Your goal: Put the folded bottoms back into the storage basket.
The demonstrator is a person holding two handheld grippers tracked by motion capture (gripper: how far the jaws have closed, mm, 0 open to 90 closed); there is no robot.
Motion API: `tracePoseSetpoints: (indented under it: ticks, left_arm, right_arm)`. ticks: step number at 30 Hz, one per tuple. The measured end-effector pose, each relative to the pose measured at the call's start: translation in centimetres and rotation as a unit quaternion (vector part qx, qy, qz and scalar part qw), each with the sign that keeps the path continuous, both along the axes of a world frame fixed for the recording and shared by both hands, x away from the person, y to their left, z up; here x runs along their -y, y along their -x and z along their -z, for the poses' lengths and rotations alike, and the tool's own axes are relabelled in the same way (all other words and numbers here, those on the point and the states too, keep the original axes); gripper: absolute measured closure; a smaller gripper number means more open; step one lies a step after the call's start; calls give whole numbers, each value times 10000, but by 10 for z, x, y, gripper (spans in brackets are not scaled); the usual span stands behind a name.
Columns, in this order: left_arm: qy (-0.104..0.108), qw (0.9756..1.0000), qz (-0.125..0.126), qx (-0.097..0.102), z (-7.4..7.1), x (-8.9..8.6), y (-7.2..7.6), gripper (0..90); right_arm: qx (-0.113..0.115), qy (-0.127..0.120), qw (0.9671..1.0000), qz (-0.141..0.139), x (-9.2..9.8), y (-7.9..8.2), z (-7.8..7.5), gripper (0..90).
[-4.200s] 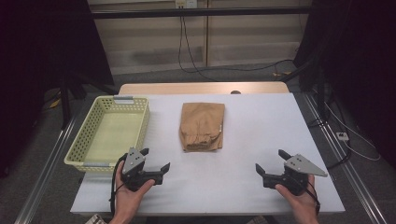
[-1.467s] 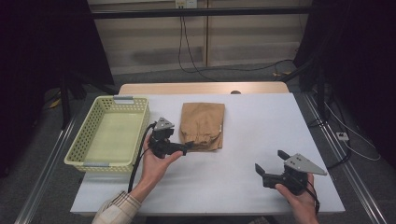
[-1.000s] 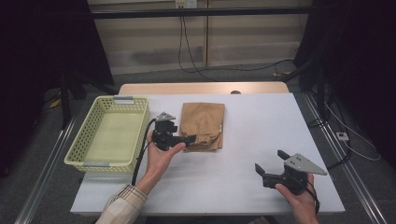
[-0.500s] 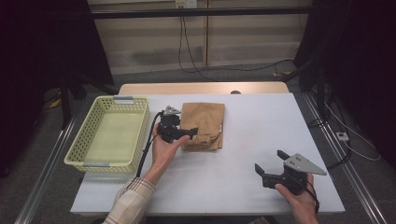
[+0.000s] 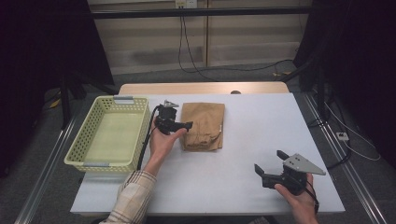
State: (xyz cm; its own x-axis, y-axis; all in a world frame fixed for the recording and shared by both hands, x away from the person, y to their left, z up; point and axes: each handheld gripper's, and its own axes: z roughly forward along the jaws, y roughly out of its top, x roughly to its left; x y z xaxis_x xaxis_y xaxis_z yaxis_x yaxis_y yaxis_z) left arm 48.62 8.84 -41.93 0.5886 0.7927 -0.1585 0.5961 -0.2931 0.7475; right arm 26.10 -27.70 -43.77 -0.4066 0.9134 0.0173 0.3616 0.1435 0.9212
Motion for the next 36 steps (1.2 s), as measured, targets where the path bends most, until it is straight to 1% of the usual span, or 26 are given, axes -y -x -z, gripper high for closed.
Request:
tracePoseSetpoints:
  ticks: [1, 2, 3, 4, 5, 6, 8, 9, 10, 11, 12, 13, 14, 16, 17, 18, 20, 23, 24, 25, 26, 28, 29, 32, 33, 36]
  left_arm:
    - [-8, 9999, -56, -86, 0, -1, -6, 210]
    - [-8, 9999, -56, -86, 0, -1, -6, 215]
    - [-31, 9998, -107, -165, 2, 1, -10, 226]
    - [-61, 9997, -107, -212, 4, 3, -11, 225]
    - [-61, 9997, -107, -212, 4, 3, -11, 225]
    - [-119, 9994, -64, -317, 7, 5, -15, 231]
    - [-126, 9994, -114, -305, 9, 6, -16, 243]
    - [-143, 9990, -171, -389, 12, 5, -20, 268]
    - [-143, 9990, -171, -389, 12, 5, -20, 276]
    - [-98, 9986, -204, -482, 16, 3, -23, 301]
    - [-98, 9986, -204, -482, 16, 3, -23, 322]
    - [-80, 9980, -262, -572, 19, 2, -26, 329]
    - [-76, 9977, -266, -626, 20, 1, -26, 338]
    - [-77, 9976, -269, -639, 22, 1, -27, 379]
    - [-86, 9974, -281, -659, 23, 1, -27, 379]
    - [-100, 9971, -297, -697, 24, 0, -28, 413]
    - [-47, 9965, -376, -741, 25, -2, -30, 429]
    - [-46, 9960, -404, -792, 27, -2, -31, 435]
    - [0, 9959, -402, -812, 28, -1, -31, 451]
    - [0, 9959, -402, -812, 28, -1, -31, 473]
    - [3, 9958, -424, -810, 28, 0, -31, 473]
    - [-9, 9951, -431, -892, 31, 0, -32, 506]
    - [29, 9947, -425, -941, 32, 0, -33, 509]
    - [27, 9946, -378, -964, 31, 1, -32, 513]
    - [87, 9937, -326, -1065, 31, 3, -31, 515]
    - [86, 9932, -321, -1115, 31, 4, -30, 562]
  right_arm:
    - [-19, 1, 10000, -6, 0, 0, 1, 43]
    - [-17, 10, 10000, -13, 0, -1, 1, 43]
    - [-16, 16, 10000, -6, 0, -1, 1, 43]
    - [-13, 22, 10000, 1, 0, -1, 1, 44]
    - [-20, 17, 10000, 9, 0, -1, 1, 44]
    - [-20, 10, 10000, 8, 0, -1, 1, 44]
    - [-21, 12, 10000, 8, 1, -1, 1, 43]
    - [-14, 11, 10000, -5, 1, -1, 1, 44]
    - [-14, 11, 10000, -5, 1, -1, 1, 44]
    - [-19, 14, 10000, -3, 1, 0, 1, 44]
    - [-19, 14, 10000, -3, 1, 0, 1, 44]
    - [-27, 11, 10000, -9, 0, -1, 1, 43]
    - [-25, 21, 10000, -14, 0, -1, 1, 43]
    - [-27, 21, 10000, -16, 0, -1, 1, 44]
    - [-27, 21, 10000, -16, 0, -1, 1, 44]
    - [-28, 20, 10000, -13, 0, -1, 1, 44]
    - [-26, 22, 10000, -12, 0, -1, 1, 44]
    - [-38, 40, 10000, -28, 0, -1, 1, 44]
    - [-47, 41, 10000, -38, 0, -1, 1, 43]
    - [-47, 41, 10000, -38, 0, -1, 1, 43]
    - [-42, 41, 10000, -44, -1, -1, 1, 43]
    - [-40, 45, 10000, -41, 0, -1, 1, 43]
    - [-35, 49, 10000, -34, 0, -1, 1, 43]
    - [-40, 31, 10000, -27, 1, -1, 1, 44]
    - [-44, 14, 10000, -17, 1, -1, 1, 45]
    - [-34, 25, 10000, -11, 1, -1, 1, 45]
